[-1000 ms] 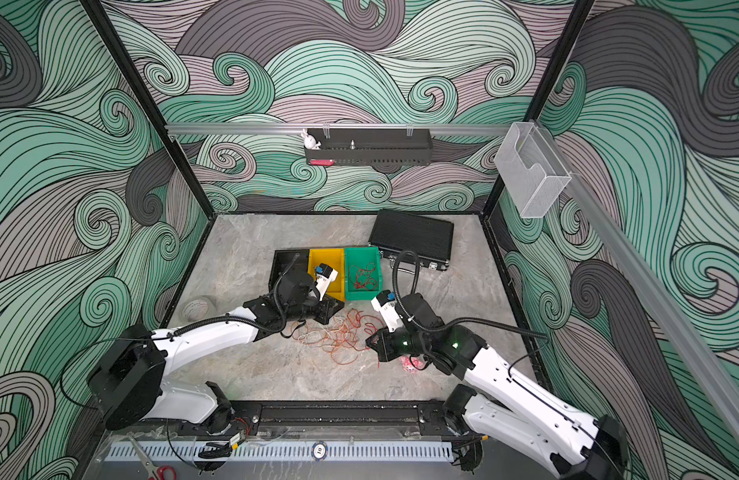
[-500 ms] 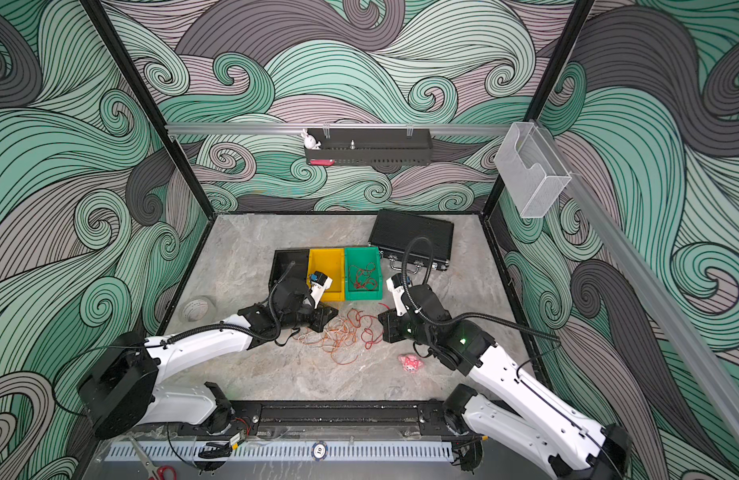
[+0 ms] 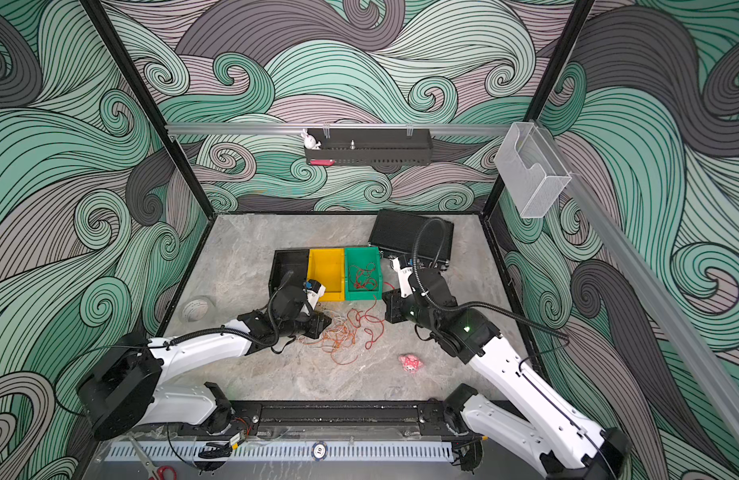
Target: Untangle the cables
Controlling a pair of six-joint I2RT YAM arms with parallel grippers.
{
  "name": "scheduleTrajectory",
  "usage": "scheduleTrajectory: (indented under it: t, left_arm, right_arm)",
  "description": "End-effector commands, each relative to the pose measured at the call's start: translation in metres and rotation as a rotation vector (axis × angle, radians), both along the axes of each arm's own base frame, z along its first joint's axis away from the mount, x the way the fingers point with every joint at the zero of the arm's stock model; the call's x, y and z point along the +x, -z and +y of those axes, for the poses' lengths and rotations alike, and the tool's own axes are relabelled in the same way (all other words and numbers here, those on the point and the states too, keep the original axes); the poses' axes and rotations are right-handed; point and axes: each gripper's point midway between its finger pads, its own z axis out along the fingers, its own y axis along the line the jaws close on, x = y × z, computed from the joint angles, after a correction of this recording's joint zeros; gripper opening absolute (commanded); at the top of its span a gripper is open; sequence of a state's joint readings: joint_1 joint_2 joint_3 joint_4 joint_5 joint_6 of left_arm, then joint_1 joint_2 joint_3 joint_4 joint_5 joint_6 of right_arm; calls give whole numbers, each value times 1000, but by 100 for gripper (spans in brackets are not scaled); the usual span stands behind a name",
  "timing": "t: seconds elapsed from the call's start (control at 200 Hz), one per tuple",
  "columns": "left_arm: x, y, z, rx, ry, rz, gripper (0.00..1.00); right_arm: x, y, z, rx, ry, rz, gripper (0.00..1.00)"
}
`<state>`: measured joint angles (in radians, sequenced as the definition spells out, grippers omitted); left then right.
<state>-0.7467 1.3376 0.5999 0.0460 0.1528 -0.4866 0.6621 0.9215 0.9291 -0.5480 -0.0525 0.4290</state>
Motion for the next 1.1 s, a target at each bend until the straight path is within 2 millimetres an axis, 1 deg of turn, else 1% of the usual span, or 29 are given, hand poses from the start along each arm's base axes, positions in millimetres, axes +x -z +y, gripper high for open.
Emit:
scheduleTrajectory:
  t: [0.0, 0.075, 0.145, 0.22, 0.375, 0.57, 0.751, 0.851, 0.916, 1.026, 1.096]
  left_arm:
    - [3, -8, 2, -19, -27, -6, 41]
    - [1, -8, 5, -10, -32, -3, 53]
    - [0, -9, 7, -8, -36, -4, 60]
    - [-2, -9, 10, -6, -43, 0, 62]
    - [-4, -8, 16, 1, -63, -2, 62]
    - [-6, -9, 21, -9, -86, -6, 62]
    - [-11, -9, 22, -36, -88, 4, 62]
    - [-12, -10, 24, -37, -93, -3, 62]
    - [-12, -12, 25, -36, -91, -8, 62]
    - [-11, -15, 24, -37, -87, -15, 62]
    - [-11, -17, 24, -37, -86, -19, 62]
  right_arm:
    - [21, -14, 1, -44, 19, -74, 1]
    - [34, -15, 5, -80, 27, -87, 1]
    - [46, -16, 8, -105, 27, -95, 1]
    - [60, -14, 15, -125, 22, -93, 1]
    - [89, -8, 33, -163, -15, -99, 1]
    - [136, 17, 36, -232, 17, -56, 1]
    - [170, 41, 42, -318, 30, -37, 1]
    - [182, 55, 49, -342, 25, -17, 1]
    - [188, 69, 55, -351, 11, 8, 1]
    - [193, 91, 65, -350, -15, 59, 1]
    - [194, 106, 67, -357, -19, 98, 1]
